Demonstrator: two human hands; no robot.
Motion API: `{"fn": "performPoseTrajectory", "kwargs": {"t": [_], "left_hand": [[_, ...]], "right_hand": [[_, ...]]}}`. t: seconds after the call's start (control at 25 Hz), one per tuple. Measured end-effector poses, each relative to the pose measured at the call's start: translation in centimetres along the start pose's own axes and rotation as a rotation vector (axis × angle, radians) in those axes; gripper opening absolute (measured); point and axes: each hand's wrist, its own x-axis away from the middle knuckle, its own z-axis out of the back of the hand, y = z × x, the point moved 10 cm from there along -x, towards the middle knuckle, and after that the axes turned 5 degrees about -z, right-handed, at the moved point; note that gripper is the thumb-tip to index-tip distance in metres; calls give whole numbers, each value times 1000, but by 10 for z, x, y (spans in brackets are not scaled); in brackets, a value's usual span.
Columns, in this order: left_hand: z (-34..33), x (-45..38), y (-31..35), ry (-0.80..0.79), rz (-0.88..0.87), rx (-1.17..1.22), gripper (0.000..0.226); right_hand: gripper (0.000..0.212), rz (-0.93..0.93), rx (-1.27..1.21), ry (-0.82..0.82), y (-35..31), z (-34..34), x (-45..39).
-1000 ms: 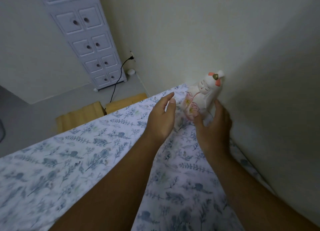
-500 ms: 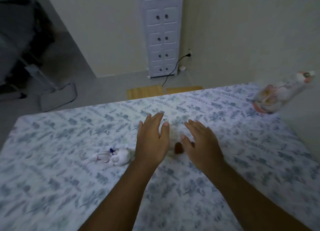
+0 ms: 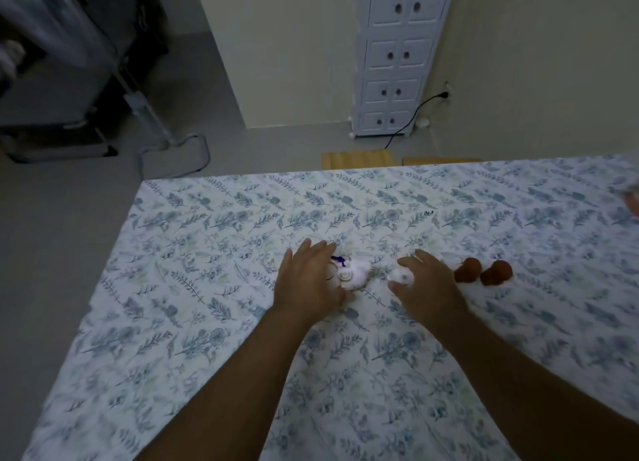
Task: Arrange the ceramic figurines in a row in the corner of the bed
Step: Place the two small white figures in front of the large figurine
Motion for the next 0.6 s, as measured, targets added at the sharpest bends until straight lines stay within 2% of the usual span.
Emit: {"fn": "performPoseTrajectory", "kwargs": {"t": [0.2, 0.32, 0.44, 0.6], "left_hand": [[0, -19, -4, 16, 7, 56, 51], [0, -22, -2, 8, 6, 63, 49], [3, -18, 6, 21, 52, 139, 53], [25, -22, 65, 96, 28, 282, 49]], "right_hand": [[33, 15, -178, 76, -2, 9, 7], [33, -40, -223, 59, 6, 10, 9], [45, -49, -303, 37, 12, 22, 12], [53, -17, -383, 123, 25, 85, 21]]}}
